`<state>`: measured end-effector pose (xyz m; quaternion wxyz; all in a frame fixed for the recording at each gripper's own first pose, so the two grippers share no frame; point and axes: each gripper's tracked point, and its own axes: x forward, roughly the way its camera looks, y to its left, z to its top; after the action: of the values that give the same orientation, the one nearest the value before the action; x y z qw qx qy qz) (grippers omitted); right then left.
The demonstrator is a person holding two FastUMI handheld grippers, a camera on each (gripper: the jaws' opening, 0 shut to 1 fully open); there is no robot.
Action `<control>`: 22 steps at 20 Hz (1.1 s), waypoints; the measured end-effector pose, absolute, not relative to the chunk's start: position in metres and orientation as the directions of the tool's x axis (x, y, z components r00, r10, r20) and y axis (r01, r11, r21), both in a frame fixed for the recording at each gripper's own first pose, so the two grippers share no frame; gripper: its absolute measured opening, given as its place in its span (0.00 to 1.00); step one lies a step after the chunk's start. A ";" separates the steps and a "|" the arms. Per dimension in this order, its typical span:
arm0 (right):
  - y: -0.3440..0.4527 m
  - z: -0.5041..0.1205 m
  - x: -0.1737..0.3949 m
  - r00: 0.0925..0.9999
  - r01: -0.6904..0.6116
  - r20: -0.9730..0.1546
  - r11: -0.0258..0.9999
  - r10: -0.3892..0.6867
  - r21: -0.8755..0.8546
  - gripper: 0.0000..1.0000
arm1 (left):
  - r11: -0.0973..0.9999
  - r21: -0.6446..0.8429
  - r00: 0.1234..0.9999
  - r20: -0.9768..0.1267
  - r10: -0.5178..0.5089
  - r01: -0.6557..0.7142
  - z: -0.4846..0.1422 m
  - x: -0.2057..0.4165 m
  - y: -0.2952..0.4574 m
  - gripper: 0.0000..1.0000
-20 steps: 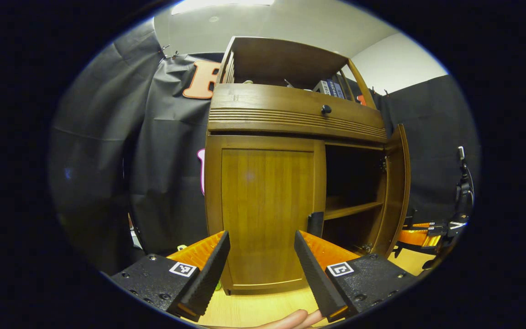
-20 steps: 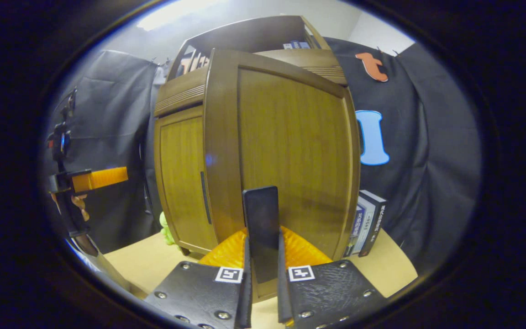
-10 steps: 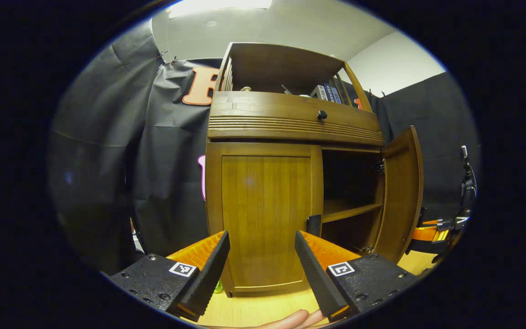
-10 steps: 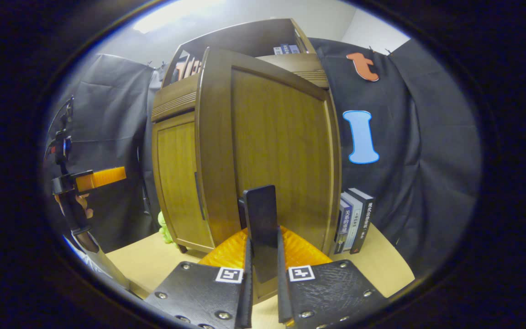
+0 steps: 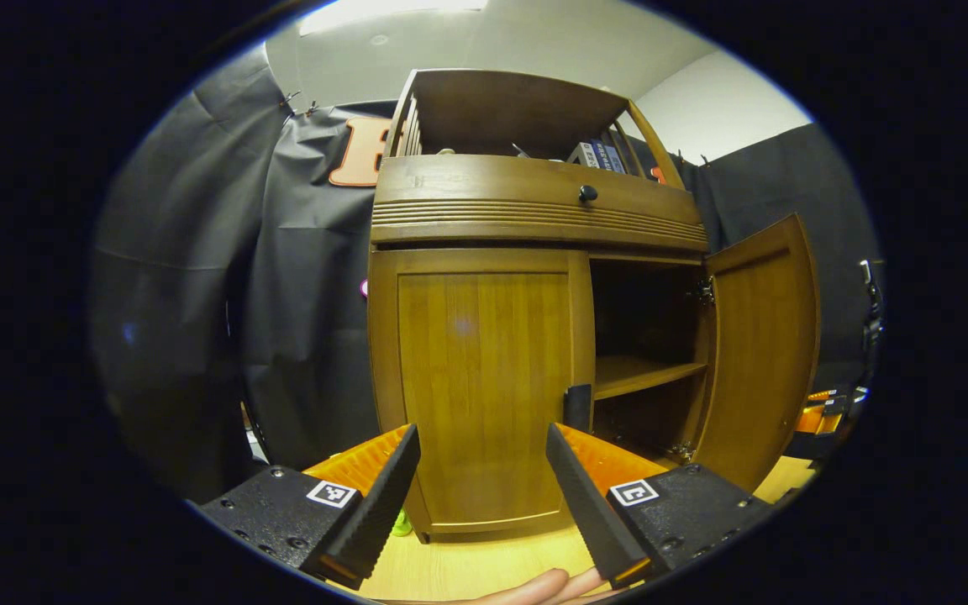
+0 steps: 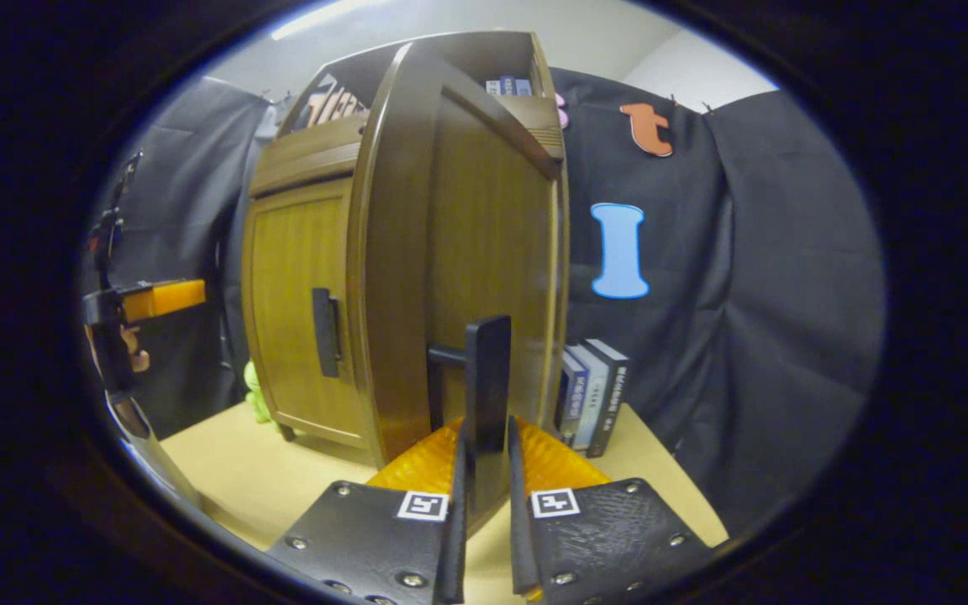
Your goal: Open the right door of the double-door shoe cabinet with the right hand, and open the left door with the left hand.
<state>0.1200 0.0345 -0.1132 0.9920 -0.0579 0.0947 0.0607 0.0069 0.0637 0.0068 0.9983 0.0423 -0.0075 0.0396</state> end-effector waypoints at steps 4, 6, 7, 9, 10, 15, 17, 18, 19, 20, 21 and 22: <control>-0.012 -0.110 0.123 0.983 -0.060 -0.175 0.997 0.049 -0.055 0.18 | 0.994 0.075 0.997 0.029 0.072 -0.074 0.009 0.007 0.063 0.93; -0.034 -0.111 0.125 0.981 -0.056 -0.186 0.998 0.056 0.002 0.18 | 0.995 0.072 0.997 0.034 0.071 -0.073 0.009 0.007 0.062 0.93; -0.042 -0.111 0.127 0.979 -0.067 -0.195 0.998 0.066 0.001 0.18 | 0.995 0.068 0.997 0.032 0.065 -0.067 0.009 0.007 0.061 0.93; -0.052 -0.111 0.130 0.974 -0.101 -0.206 0.995 0.099 -0.001 0.19 | 0.996 0.062 0.997 0.033 0.064 -0.066 0.009 0.007 0.061 0.94; -0.059 -0.112 0.132 0.972 -0.110 -0.211 0.994 0.108 -0.001 0.22 | 0.996 0.062 0.997 0.032 0.066 -0.068 0.008 0.008 0.061 0.93; -0.096 -0.111 0.138 0.975 -0.117 -0.188 0.993 0.121 0.030 0.83 | 0.999 0.041 0.999 0.021 0.027 -0.028 0.001 0.011 0.052 0.94; -0.092 -0.110 0.139 0.976 -0.131 -0.173 0.991 0.131 0.013 0.98 | 0.998 0.059 0.999 0.029 0.030 -0.032 -0.002 0.016 0.041 0.94; -0.092 -0.111 0.138 0.977 -0.137 -0.169 0.990 0.133 -0.013 0.98 | 0.997 0.067 0.999 0.033 0.036 -0.038 -0.005 0.014 0.040 0.94; -0.093 -0.108 0.135 0.977 -0.144 -0.164 0.989 0.137 -0.028 1.00 | 0.996 0.076 0.998 0.038 0.040 -0.043 -0.007 0.015 0.038 0.94; -0.096 -0.106 0.133 0.979 -0.142 -0.155 0.989 0.135 -0.038 1.00 | 0.996 0.084 0.998 0.046 0.041 -0.045 -0.008 0.016 0.036 0.94; -0.101 -0.103 0.127 0.979 -0.144 -0.149 0.988 0.136 -0.049 1.00 | 0.995 0.092 0.998 0.049 0.043 -0.047 -0.010 0.016 0.033 0.92; -0.108 -0.097 0.118 0.983 -0.135 -0.128 0.990 0.129 -0.042 1.00 | 0.993 0.100 0.998 0.046 0.053 -0.058 -0.013 0.018 0.034 0.92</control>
<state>0.1185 -0.1076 -0.0971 0.9955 -0.0251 0.0629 0.0663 0.0180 0.0339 -0.0134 0.9981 0.0505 -0.0215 0.0278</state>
